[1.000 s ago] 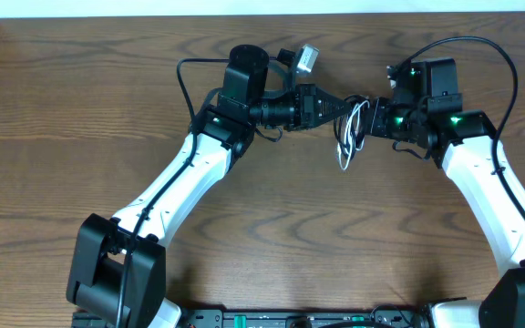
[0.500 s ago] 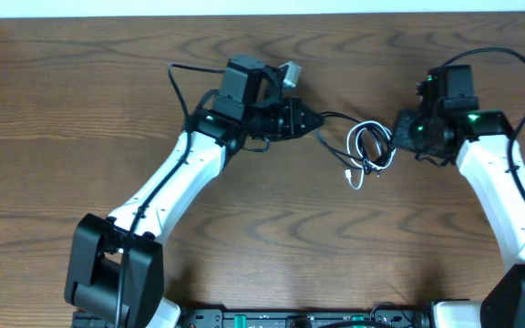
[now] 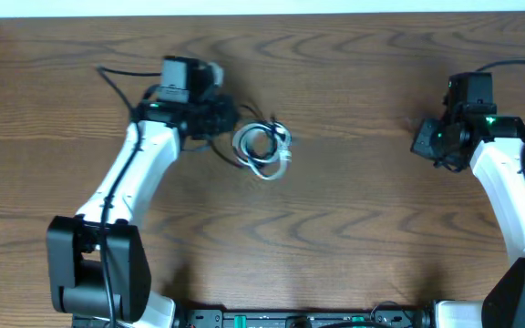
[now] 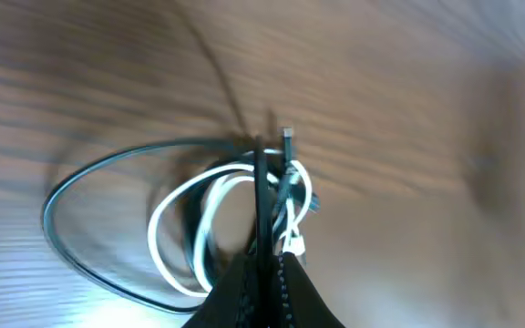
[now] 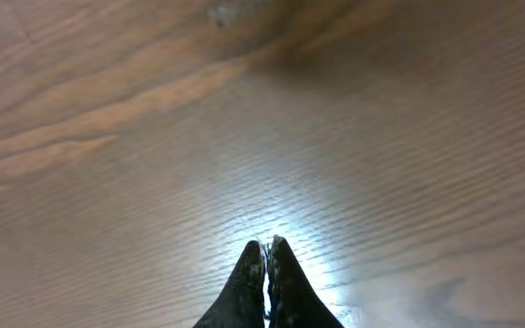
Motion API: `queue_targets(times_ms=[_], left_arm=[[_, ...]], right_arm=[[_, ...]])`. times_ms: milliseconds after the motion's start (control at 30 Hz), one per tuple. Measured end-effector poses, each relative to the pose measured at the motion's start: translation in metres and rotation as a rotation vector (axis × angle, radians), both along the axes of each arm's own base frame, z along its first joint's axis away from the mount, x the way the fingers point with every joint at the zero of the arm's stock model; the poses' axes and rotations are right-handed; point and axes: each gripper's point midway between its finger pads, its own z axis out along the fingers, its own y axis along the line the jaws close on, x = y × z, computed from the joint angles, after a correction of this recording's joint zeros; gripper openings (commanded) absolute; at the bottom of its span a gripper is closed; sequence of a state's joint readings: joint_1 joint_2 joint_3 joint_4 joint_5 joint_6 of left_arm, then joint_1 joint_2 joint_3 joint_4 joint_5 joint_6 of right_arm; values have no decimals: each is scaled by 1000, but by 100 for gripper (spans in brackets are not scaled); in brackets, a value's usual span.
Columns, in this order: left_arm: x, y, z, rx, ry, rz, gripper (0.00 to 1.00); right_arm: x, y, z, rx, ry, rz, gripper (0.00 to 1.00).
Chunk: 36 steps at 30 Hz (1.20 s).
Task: Untangle cables
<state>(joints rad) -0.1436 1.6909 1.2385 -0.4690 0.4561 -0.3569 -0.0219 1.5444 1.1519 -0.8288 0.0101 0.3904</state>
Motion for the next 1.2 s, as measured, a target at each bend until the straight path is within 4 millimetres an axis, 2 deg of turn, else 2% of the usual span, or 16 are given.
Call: queue_targets(times_ms=[100,167,233,267,333,367,433,533,700,767,900,1067,1200], left_arm=[[6,30,-2,22,4,63,8],[4,36,-4,21,17,74,8],[2,34,-4,12,25,67,7],[1,30,-3,0,28,54,8],[-3,16,-1,-34,32,16,8],[-5,10,0,-48,33,-3,8],[-11,-11,4,-92,36,-63,8],[-21,-55,20,-194,2,-192,8],[-28,-112,54,-368,-75,-334,8],[-32,-129,70,-447,-91,-373,8],[-33,-142,88,-539,-85,-383,7],[-37,-149,103,-597,-67,-376,8],[-46,-148,132,-623,-117,-388,8]], right_arm=[[-3,-2,-4,-9,9,-5,1],[-2,0,-5,3,3,0,1],[4,10,-3,49,-23,44,10],[7,19,-1,89,-39,92,19],[9,44,5,190,-71,240,25],[5,69,12,289,-103,395,31],[1,87,18,355,-128,505,31],[-13,129,33,474,-186,732,31],[-28,168,41,526,-206,889,24],[-30,177,43,536,-212,917,24],[-23,184,47,534,-263,939,27],[-16,187,40,538,-302,924,30],[-18,195,31,577,-325,919,33]])
